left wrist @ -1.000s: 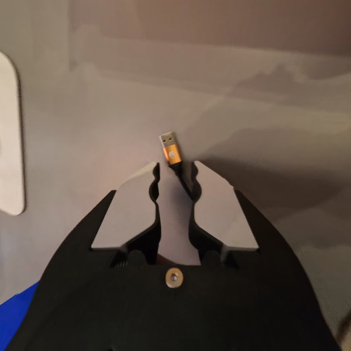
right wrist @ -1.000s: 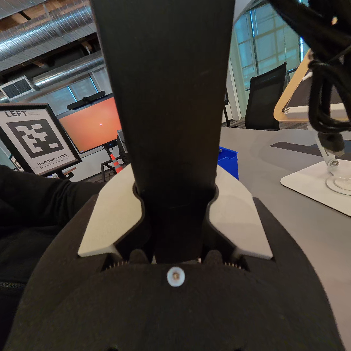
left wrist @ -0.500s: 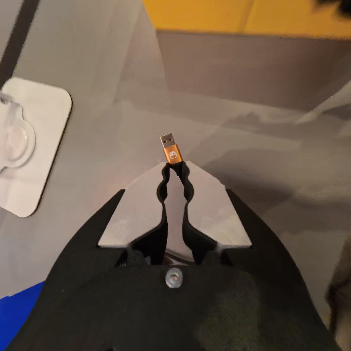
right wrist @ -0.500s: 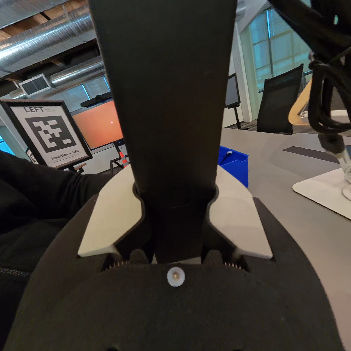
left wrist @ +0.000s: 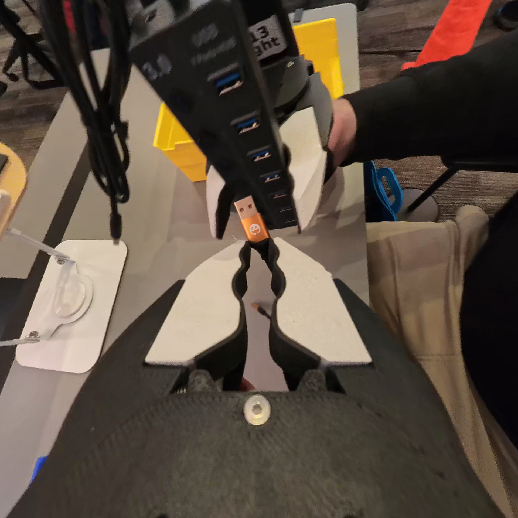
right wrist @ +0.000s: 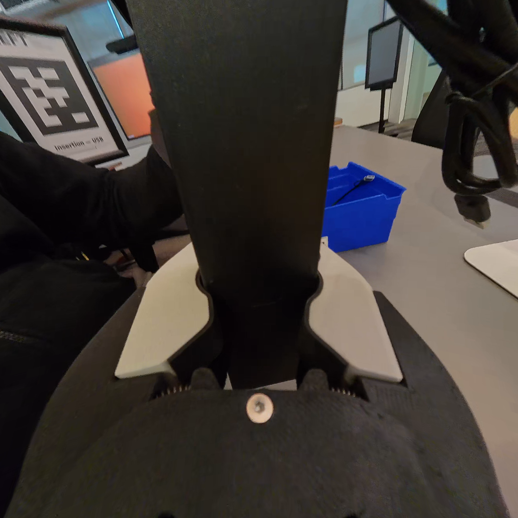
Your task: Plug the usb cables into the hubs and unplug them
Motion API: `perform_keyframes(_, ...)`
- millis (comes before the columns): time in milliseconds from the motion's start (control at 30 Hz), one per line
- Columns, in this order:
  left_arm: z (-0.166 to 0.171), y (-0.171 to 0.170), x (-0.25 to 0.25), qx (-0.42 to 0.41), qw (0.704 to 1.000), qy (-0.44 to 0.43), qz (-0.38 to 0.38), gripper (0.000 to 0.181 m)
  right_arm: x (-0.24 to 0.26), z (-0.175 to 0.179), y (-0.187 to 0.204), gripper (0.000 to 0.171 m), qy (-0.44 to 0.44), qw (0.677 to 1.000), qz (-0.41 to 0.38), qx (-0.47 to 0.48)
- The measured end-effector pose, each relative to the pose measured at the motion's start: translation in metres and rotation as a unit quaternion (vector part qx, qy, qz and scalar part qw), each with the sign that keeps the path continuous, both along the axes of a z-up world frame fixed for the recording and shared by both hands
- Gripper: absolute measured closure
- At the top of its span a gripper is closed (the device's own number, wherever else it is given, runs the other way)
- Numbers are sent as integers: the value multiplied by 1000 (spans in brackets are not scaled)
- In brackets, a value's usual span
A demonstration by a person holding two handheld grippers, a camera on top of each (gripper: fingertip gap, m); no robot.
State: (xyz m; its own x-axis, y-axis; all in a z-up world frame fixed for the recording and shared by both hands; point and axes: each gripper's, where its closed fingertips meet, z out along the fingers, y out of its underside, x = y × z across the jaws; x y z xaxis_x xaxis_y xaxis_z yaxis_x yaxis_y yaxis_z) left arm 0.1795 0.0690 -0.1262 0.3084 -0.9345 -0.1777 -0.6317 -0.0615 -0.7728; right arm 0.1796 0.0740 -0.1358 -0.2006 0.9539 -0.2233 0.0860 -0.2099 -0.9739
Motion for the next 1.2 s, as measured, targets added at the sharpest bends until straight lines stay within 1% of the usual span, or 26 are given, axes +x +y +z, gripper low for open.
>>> perform_keyframes(33, -3, -3, 1, 2, 1000, 6, -5, 169, -3, -4, -2, 104, -12, 1000, 2, 6)
perform_keyframes(133, -14, -16, 4, -9, 999, 15, -32, 169, -11, -15, -10, 104, -42, 999, 14, 21)
perform_keyframes(233, -28, -22, 0, -29, 998, 41, -45, 169, -17, -23, -18, 104, -62, 997, 27, 33)
perform_keyframes(400, -30, -25, -3, -38, 997, 32, -56, 169, -20, -24, -22, 104, -63, 997, 37, 32)
perform_keyframes(633, -35, -32, -3, -32, 995, 61, -72, 169, -21, -31, -28, 104, -83, 994, 49, 41)
perform_keyframes(867, -32, -35, -1, -43, 995, 36, -84, 169, -19, -28, -31, 104, -81, 994, 58, 48)
perform_keyframes(1100, -31, -37, -4, -47, 995, 28, -88, 169, -19, -32, -34, 104, -93, 992, 63, 59)
perform_keyframes(1200, -33, -35, -4, -36, 995, 36, -86, 169, -20, -33, -32, 104, -93, 992, 61, 56)
